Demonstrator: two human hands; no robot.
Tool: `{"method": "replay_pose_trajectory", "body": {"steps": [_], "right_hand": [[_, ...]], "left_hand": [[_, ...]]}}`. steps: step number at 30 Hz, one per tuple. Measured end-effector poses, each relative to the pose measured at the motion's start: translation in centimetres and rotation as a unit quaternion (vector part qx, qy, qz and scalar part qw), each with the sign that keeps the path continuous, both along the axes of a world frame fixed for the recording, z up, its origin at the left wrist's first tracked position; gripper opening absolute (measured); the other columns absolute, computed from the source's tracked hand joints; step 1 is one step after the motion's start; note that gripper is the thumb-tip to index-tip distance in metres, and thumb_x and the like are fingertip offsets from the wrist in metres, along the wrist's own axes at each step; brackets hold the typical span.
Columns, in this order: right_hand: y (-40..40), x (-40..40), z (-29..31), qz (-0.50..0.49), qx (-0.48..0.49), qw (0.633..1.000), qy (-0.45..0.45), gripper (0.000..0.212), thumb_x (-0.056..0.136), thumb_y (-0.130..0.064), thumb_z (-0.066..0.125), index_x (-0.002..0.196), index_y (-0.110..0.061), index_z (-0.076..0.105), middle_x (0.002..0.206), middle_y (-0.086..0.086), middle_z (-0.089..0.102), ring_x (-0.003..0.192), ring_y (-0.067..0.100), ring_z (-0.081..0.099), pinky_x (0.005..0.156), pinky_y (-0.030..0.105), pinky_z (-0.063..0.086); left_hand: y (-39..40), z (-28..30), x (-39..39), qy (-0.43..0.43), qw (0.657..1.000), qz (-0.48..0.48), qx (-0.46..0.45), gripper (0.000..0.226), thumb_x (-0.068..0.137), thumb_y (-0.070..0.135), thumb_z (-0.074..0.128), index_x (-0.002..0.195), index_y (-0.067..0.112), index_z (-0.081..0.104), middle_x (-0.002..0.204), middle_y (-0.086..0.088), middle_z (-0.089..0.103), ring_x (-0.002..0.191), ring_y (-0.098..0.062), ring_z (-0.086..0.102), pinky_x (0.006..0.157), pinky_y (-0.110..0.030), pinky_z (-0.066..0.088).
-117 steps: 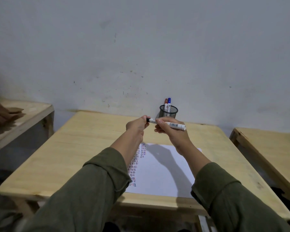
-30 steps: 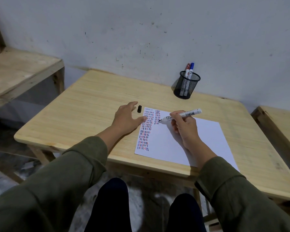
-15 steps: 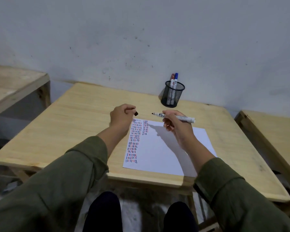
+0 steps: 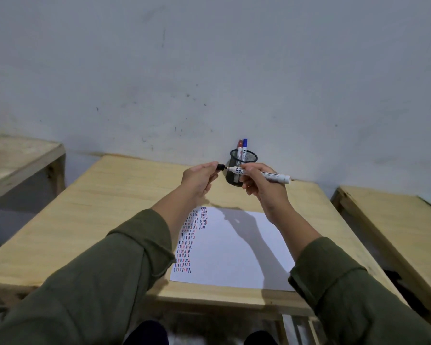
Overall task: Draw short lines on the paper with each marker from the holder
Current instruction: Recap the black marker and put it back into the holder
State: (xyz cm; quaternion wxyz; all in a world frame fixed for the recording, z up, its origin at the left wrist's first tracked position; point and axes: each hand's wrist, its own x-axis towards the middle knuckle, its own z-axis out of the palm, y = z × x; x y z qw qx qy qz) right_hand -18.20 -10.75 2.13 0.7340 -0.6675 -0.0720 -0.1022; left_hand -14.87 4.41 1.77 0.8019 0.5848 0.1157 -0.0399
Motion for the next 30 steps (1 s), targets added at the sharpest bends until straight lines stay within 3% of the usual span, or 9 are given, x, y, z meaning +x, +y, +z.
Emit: {"method": "replay_pose_trajectory", "body": {"steps": [4,8,12,15,19,25,27,30], "right_hand": [[-0.4,0.3,0.3,-0.008,0.002,1.000,-0.004,0.010,0.089,-0.010,0.058,0.090,-0.006,0.068,0.068,0.008,0.060,0.053,0.014,0.053,0.048,0.021,0.040],[-0.8,0.4,0.6,-0.006,-0.011,1.000,-0.007,0.010,0.089,-0.011,0.060,0.090,-0.006,0.068,0.069,0.008,0.060,0.056,0.016,0.053,0.049,0.022,0.040],[-0.8,0.2,0.9,-0.002,-0.027,0.999,-0.018,0.011,0.089,-0.011,0.059,0.087,-0.009,0.070,0.070,0.007,0.060,0.059,0.016,0.053,0.051,0.022,0.042],[-0.9,0.1,1.0,0.000,-0.031,0.999,-0.025,0.011,0.089,-0.011,0.059,0.089,-0.009,0.070,0.069,0.006,0.061,0.060,0.016,0.054,0.052,0.022,0.042],[-1.0,-0.1,1.1,0.007,-0.031,0.999,-0.030,0.014,0.090,-0.011,0.058,0.093,-0.011,0.072,0.069,0.003,0.062,0.062,0.018,0.053,0.054,0.023,0.042],[-0.7,-0.1,1.4,0.001,0.048,0.999,-0.009,0.019,0.081,-0.021,0.060,0.089,-0.009,0.072,0.070,0.012,0.058,0.058,0.017,0.053,0.056,0.023,0.044],[-0.7,-0.3,1.2,0.000,0.045,0.999,-0.004,0.016,0.088,-0.015,0.058,0.089,-0.007,0.071,0.070,0.013,0.057,0.057,0.016,0.053,0.057,0.023,0.045],[-1.1,-0.8,0.8,0.027,0.010,1.000,0.002,0.016,0.092,-0.010,0.054,0.092,-0.008,0.070,0.071,0.009,0.060,0.060,0.016,0.056,0.061,0.027,0.046]], "left_hand": [[-0.6,0.7,-0.2,0.000,1.000,-0.017,-0.006,0.011,0.088,0.021,0.062,0.077,0.022,0.063,0.046,0.014,0.064,0.053,0.007,0.059,0.054,-0.014,0.033],[-1.0,1.2,-0.3,-0.010,1.000,-0.018,0.000,0.012,0.087,0.020,0.063,0.076,0.021,0.064,0.065,0.009,0.065,0.064,0.001,0.057,0.056,-0.015,0.034],[-1.3,1.6,-0.5,-0.012,0.999,-0.034,0.006,0.011,0.087,0.022,0.064,0.076,0.020,0.063,0.059,0.010,0.067,0.052,0.005,0.058,0.056,-0.015,0.033],[-1.6,1.8,-0.7,0.003,0.999,-0.050,-0.001,0.011,0.087,0.028,0.064,0.079,0.021,0.062,0.073,0.008,0.066,0.066,0.001,0.058,0.060,-0.016,0.037],[-1.8,2.1,-0.9,0.024,0.998,-0.052,-0.034,0.013,0.084,0.031,0.067,0.079,0.020,0.062,0.053,0.011,0.067,0.067,-0.002,0.058,0.059,-0.016,0.038],[-2.9,2.5,-1.3,0.016,0.991,-0.034,-0.127,0.017,0.089,0.017,0.062,0.072,0.017,0.059,0.041,0.011,0.063,0.038,0.005,0.058,0.043,-0.008,0.036],[-3.0,2.1,-1.6,0.012,0.991,-0.029,-0.128,0.017,0.089,0.015,0.061,0.072,0.015,0.059,0.043,0.011,0.063,0.043,0.003,0.059,0.043,-0.007,0.039],[-2.8,1.3,-1.6,0.005,0.993,-0.036,-0.108,0.014,0.090,0.014,0.059,0.076,0.015,0.060,0.059,0.007,0.065,0.065,-0.001,0.058,0.049,-0.008,0.042]]}}
